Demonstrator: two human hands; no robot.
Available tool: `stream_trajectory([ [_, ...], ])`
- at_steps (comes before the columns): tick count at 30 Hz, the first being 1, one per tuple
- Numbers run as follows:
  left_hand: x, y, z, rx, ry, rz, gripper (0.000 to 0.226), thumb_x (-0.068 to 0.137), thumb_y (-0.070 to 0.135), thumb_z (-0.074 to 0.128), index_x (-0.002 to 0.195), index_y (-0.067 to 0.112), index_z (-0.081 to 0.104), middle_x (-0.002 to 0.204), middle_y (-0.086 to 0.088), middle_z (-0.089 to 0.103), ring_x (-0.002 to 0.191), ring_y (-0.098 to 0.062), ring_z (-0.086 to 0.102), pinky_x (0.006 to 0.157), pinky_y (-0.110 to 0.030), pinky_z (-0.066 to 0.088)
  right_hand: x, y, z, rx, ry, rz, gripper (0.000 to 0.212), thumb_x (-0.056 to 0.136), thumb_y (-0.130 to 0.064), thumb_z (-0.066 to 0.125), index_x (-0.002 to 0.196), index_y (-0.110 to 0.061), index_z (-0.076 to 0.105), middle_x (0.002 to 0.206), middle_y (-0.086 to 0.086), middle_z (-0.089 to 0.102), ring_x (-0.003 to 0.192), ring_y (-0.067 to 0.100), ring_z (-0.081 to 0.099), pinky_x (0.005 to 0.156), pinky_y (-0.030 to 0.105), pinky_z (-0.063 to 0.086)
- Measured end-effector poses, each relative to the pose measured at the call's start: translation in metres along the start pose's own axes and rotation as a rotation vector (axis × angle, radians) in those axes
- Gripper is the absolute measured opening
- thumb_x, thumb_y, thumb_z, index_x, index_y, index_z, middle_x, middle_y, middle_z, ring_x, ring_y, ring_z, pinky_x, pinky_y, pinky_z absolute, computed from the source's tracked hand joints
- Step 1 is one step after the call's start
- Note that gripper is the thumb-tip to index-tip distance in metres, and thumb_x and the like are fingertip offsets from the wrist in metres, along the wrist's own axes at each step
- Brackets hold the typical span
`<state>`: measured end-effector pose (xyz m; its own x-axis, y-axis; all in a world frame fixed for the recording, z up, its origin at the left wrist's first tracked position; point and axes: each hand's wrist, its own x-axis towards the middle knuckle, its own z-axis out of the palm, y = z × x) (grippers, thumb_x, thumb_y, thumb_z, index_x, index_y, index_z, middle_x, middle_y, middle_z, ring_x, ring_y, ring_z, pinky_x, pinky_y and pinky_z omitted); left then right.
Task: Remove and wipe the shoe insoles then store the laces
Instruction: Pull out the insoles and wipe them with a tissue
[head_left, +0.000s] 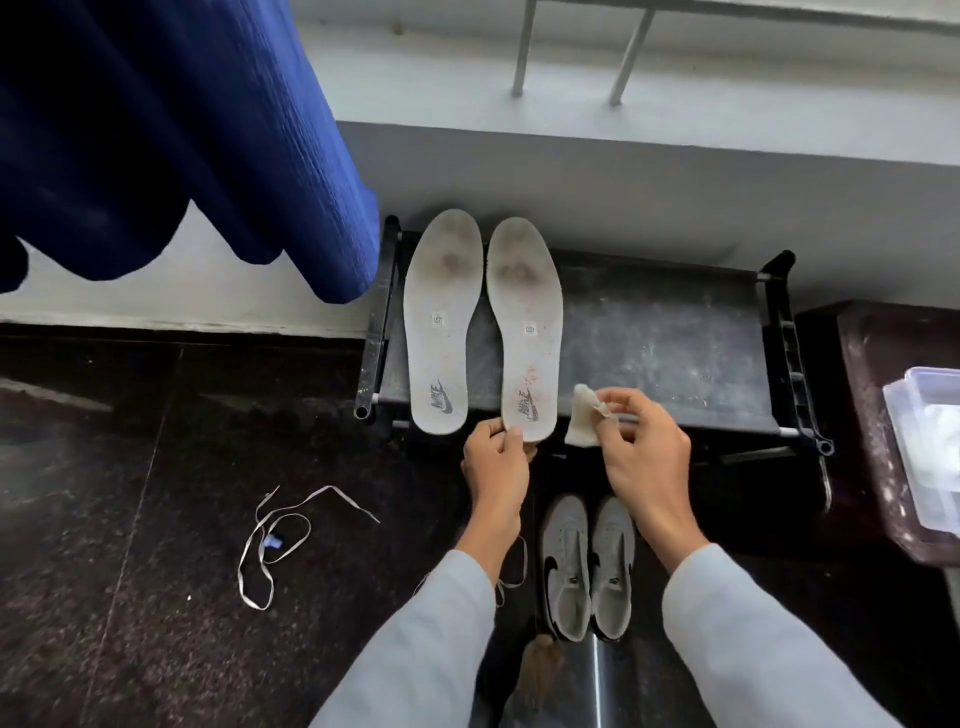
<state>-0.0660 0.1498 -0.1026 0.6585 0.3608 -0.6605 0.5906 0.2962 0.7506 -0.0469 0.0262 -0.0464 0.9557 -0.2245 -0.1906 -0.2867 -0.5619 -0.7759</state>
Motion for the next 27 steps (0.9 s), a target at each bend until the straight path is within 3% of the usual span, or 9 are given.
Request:
stream_trajectory([
  [3, -0.007, 0.0, -0.006, 0.047, -0.017, 0.059, 0.023, 0.098, 0.009, 0.055, 0.112, 0.025, 0.065, 0.097, 0.003, 0.076, 0.08, 0.001, 0.073, 0.089, -0.033, 0.059, 0.016, 0.001, 0.012, -0.066, -0.033, -0.039, 0.013, 0.093, -0.016, 0.064, 0.098, -0.027, 0.069, 0.095, -0.007, 0.067, 0.088, 0.009, 0.064, 0.078, 0.024, 0.051],
  [5, -0.015, 0.0, -0.008, 0.003, -0.06, 0.058, 0.026, 0.099, 0.008, 0.054, 0.117, 0.024, 0.064, 0.101, 0.0, 0.077, 0.088, -0.002, 0.074, 0.091, -0.032, 0.059, 0.025, 0.003, 0.017, -0.001, -0.024, 0.03, 0.006, 0.094, -0.023, 0.063, 0.099, -0.023, 0.067, 0.092, -0.011, 0.065, 0.089, 0.009, 0.063, 0.073, 0.018, 0.047],
  [9, -0.027, 0.002, -0.009, -0.085, -0.162, 0.051, 0.028, 0.101, 0.005, 0.052, 0.125, 0.017, 0.06, 0.107, -0.005, 0.077, 0.102, -0.011, 0.073, 0.092, -0.03, 0.058, 0.04, 0.005, 0.019, 0.204, -0.008, 0.234, 0.019, 0.093, -0.034, 0.064, 0.107, -0.021, 0.063, 0.099, -0.008, 0.065, 0.087, 0.0, 0.059, 0.064, 0.012, 0.039],
  [13, -0.039, 0.001, -0.008, -0.101, -0.212, 0.061, 0.028, 0.101, 0.004, 0.052, 0.126, 0.015, 0.059, 0.106, -0.005, 0.078, 0.105, -0.014, 0.072, 0.094, -0.032, 0.057, 0.047, 0.015, 0.017, 0.234, -0.068, 0.316, 0.027, 0.092, -0.034, 0.063, 0.114, -0.019, 0.061, 0.109, -0.002, 0.067, 0.093, 0.007, 0.063, 0.07, 0.02, 0.047],
  [16, -0.046, -0.001, -0.009, -0.107, -0.234, 0.052, 0.028, 0.101, 0.002, 0.051, 0.127, 0.009, 0.057, 0.102, -0.005, 0.079, 0.104, -0.016, 0.073, 0.094, -0.033, 0.057, 0.042, 0.026, 0.013, 0.445, -0.163, 0.453, 0.032, 0.093, -0.037, 0.063, 0.116, -0.015, 0.061, 0.112, 0.004, 0.07, 0.099, 0.017, 0.07, 0.086, 0.037, 0.059],
  [19, -0.053, -0.004, -0.009, -0.063, -0.258, 0.045, 0.026, 0.101, 0.001, 0.05, 0.123, 0.01, 0.059, 0.101, -0.005, 0.079, 0.103, -0.015, 0.073, 0.092, -0.03, 0.058, 0.033, 0.033, 0.008, 0.557, -0.232, 0.485, 0.037, 0.093, -0.041, 0.064, 0.113, -0.01, 0.061, 0.102, 0.005, 0.074, 0.095, 0.019, 0.074, 0.087, 0.04, 0.06],
  [24, -0.059, -0.012, -0.006, 0.015, -0.302, 0.011, 0.024, 0.099, 0.001, 0.054, 0.118, 0.011, 0.062, 0.105, -0.005, 0.078, 0.105, -0.016, 0.072, 0.09, -0.026, 0.058, 0.026, 0.043, 0.003, 0.629, -0.251, 0.473, 0.025, 0.094, -0.022, 0.066, 0.114, -0.007, 0.061, 0.098, 0.011, 0.077, 0.094, 0.026, 0.075, 0.091, 0.053, 0.057],
  [27, -0.059, -0.008, -0.003, -0.071, -0.343, -0.051, 0.022, 0.101, 0.015, 0.053, 0.121, 0.011, 0.063, 0.113, -0.006, 0.076, 0.11, -0.02, 0.07, 0.094, -0.032, 0.056, 0.023, 0.045, -0.005, 0.656, -0.259, 0.457, 0.019, 0.094, -0.017, 0.066, 0.111, -0.009, 0.062, 0.1, 0.012, 0.076, 0.098, 0.028, 0.073, 0.095, 0.054, 0.055],
])
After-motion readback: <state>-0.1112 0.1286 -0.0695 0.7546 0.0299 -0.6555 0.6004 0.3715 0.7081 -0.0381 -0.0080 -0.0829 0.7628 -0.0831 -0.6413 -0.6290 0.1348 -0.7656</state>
